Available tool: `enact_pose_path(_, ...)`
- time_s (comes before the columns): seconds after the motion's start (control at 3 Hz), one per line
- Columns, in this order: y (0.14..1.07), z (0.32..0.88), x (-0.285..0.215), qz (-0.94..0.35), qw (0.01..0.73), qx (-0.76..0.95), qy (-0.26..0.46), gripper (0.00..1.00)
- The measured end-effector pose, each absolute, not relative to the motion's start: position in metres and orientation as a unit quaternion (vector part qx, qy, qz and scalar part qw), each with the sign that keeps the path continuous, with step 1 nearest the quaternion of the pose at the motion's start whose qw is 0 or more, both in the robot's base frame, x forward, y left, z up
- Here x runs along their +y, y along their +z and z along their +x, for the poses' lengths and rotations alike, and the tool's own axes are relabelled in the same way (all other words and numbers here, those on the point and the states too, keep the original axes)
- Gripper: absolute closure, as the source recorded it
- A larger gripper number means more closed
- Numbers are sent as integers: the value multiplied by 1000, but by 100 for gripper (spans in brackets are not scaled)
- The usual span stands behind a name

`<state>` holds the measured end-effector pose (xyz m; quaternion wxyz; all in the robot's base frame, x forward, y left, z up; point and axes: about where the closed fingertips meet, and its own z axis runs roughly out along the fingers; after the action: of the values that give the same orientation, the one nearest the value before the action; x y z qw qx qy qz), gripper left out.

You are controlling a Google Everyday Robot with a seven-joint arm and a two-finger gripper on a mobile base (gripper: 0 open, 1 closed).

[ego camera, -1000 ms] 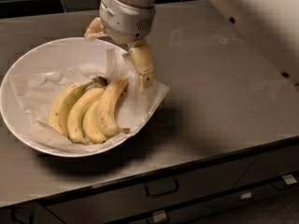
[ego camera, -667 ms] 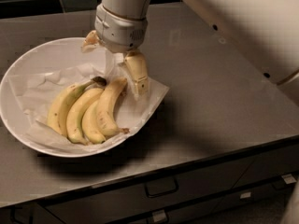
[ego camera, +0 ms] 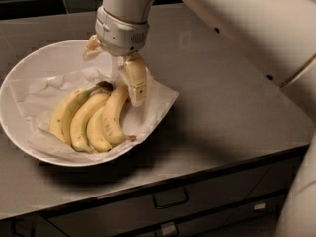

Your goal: Pick banana from white bowl

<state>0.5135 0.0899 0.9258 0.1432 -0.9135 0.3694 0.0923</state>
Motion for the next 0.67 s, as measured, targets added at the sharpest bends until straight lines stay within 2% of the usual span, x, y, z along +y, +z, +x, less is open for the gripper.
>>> enact_pose_path(0.67, 932, 506, 95, -914, 135, 366, 107, 42)
